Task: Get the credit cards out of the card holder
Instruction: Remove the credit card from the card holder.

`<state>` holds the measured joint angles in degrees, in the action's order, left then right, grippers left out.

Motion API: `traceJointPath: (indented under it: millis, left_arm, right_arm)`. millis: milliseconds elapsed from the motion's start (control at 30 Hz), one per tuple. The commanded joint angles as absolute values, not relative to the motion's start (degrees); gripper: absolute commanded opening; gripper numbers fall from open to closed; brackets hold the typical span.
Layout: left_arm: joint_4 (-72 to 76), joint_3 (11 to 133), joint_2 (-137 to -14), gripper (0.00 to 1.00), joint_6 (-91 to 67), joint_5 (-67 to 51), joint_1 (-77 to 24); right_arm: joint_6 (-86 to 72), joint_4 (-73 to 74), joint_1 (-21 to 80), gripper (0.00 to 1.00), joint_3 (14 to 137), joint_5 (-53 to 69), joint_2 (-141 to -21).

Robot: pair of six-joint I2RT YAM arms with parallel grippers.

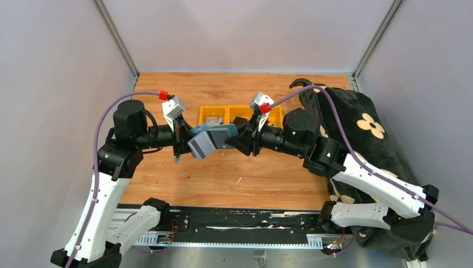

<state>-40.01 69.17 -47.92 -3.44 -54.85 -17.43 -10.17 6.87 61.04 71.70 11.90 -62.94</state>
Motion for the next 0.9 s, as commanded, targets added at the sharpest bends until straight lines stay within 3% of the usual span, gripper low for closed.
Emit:
traceJointPath:
  millis: [0,233,367,567,700,733,867]
  left_arm:
    - [-39.33,71.29,-47.57,0.0,-4.07,-57.2,-17.57]
    - [-38.15,70.93,-47.64,0.0,-5.32,-57.8,-17.58]
    - [-38.93,71.19,-47.81,0.0,-4.92,-58.25,-17.58]
    - [-40.93,71.58,-47.69,0.0,-3.25,-58.37,-17.58]
    - [-43.61,72.24,-48.12,0.56,-0.26,-57.4,-17.58]
    - [-43.75,72.26,-47.96,0.66,-0.13,-57.03,-17.58]
    - [-41.77,70.7,-46.3,0.76,-0.13,-59.42,-17.58]
  right_arm:
    - [-9.71,4.91,60.38,0.35,69.54,6.6,-60.52]
    - [-11.14,0.64,60.46,0.36,68.26,20.9,-62.39]
    - [-11.67,-1.28,60.36,0.32,68.33,22.82,-62.62]
    - [-10.3,3.64,59.61,0.0,70.92,18.4,-61.72]
    - [-11.65,6.16,56.9,0.0,72.09,16.41,-60.15]
    - [-12.23,6.35,56.09,0.0,72.12,16.35,-59.79]
    - [-14.82,6.95,53.47,0.0,72.42,17.48,-59.14]
